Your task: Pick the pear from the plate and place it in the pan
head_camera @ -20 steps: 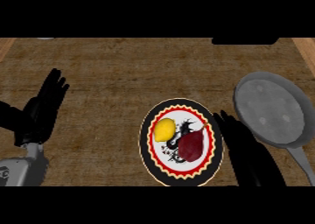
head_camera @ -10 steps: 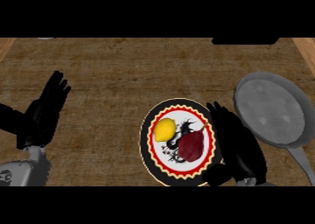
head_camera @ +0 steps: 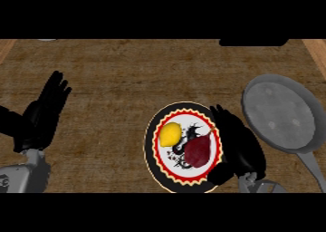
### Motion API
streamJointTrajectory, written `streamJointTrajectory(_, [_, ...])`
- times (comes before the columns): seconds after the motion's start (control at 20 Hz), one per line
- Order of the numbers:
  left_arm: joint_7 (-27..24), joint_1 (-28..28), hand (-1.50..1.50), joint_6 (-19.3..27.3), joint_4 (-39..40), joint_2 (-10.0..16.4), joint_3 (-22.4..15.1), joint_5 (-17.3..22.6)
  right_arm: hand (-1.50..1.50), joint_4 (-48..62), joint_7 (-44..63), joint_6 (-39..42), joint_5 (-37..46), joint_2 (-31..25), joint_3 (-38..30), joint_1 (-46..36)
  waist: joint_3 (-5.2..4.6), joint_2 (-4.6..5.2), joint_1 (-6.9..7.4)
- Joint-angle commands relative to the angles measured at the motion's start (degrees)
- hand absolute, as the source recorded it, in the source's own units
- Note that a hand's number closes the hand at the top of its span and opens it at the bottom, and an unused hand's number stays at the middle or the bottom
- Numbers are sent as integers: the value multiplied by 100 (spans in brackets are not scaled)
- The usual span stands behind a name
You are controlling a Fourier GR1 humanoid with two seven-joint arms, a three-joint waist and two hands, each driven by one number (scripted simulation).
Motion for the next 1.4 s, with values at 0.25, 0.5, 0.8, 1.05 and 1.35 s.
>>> streamJointTrajectory(0.25, [14, -199, 0, -167, 229, 0, 217, -24, -150, 609, -692, -698, 295, 182, -62, 339, 0, -1, -12])
streamJointTrajectory(0.5, [295, 37, 0, 149, -397, -285, -129, -344, -150, 1471, -1059, -841, 212, 374, -361, -150, 1, -1, 9])
streamJointTrajectory(0.8, [195, -80, 0, -77, -17, -181, 139, -177, 150, 1875, -1358, -1315, 456, 554, 83, -394, 0, 1, 7])
streamJointTrajectory(1.05, [-94, 220, 0, -190, -125, -274, 104, -206, 150, 2806, -1545, -1772, 214, 557, -199, -1161, 1, 6, 40])
streamJointTrajectory(1.35, [308, -156, 0, -147, -137, -216, 179, -227, 150, 2257, -1944, -1888, 401, 558, -239, -510, 0, -2, -3])
